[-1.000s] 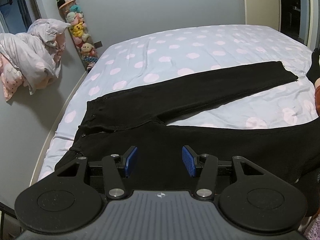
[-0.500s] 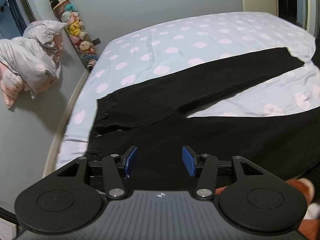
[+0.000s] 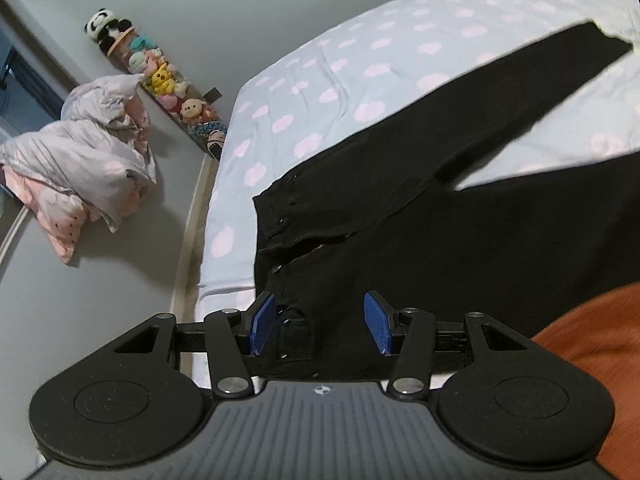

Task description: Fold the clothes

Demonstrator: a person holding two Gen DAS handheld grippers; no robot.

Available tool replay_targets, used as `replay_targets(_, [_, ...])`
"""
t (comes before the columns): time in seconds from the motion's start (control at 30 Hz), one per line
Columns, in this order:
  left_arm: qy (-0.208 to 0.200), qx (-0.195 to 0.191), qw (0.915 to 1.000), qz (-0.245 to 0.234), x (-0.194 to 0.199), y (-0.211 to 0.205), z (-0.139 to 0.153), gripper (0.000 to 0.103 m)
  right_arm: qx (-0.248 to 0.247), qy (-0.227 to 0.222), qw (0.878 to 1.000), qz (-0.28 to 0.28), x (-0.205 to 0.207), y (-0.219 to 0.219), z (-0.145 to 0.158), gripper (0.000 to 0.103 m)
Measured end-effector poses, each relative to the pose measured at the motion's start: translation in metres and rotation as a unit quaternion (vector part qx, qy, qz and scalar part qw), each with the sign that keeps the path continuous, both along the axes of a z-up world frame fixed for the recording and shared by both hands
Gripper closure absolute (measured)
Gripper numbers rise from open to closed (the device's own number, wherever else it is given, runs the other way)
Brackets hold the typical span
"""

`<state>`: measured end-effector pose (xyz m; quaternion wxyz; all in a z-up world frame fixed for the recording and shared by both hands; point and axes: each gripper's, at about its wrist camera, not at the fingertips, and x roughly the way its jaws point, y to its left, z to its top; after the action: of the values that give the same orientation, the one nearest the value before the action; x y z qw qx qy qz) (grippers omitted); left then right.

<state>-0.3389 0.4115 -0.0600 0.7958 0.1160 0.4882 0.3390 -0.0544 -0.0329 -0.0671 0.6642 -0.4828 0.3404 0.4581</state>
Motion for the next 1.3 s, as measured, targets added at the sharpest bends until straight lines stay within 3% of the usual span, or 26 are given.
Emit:
replay_targets(0.2, [0.075, 0.013, 0.9962, -0.043, -0.021, 0.024, -0.032, 0.045, -0.095, 0.022, 0.994, 0.056, 0.004, 0.04, -0.021, 0.06])
replay_targets(0.37, [0.154, 0.021, 0.9844, -0.082, -0.037, 0.044, -0.068, 0.045, -0.133, 0.03, 0.987, 0.083, -0.001, 0.055, -0.033, 0.056])
replay_targets(0.43, [0.172, 0.018, 0.9804, -0.093, -0.041, 0.052, -0.081, 0.045, -0.145, 0.036, 0.985, 0.091, -0.003, 0.059, -0.038, 0.048])
replay_targets(0.53, [0.189, 0.013, 0.9757, -0.111, -0.041, 0.06, -0.101, 0.044, -0.164, 0.04, 0.98, 0.103, -0.006, 0.06, -0.046, 0.047])
replay_targets(0.87, [0.283, 0.054, 0.9304, -0.227, -0.028, 0.067, -0.172, 0.043, -0.194, 0.052, 0.975, 0.092, -0.003, 0.075, -0.059, 0.047])
replay_targets(1.1, [0.287, 0.07, 0.9312, -0.214, -0.021, 0.081, -0.193, 0.043, -0.204, 0.055, 0.972, 0.098, -0.002, 0.082, -0.062, 0.045])
replay_targets(1.23, [0.273, 0.067, 0.9384, -0.201, -0.018, 0.08, -0.188, 0.06, -0.216, 0.043, 0.969, 0.114, -0.006, 0.081, -0.067, 0.046])
replay_targets(1.3, [0.269, 0.067, 0.9415, -0.192, -0.017, 0.078, -0.185, 0.064, -0.219, 0.045, 0.968, 0.11, -0.006, 0.081, -0.068, 0.05])
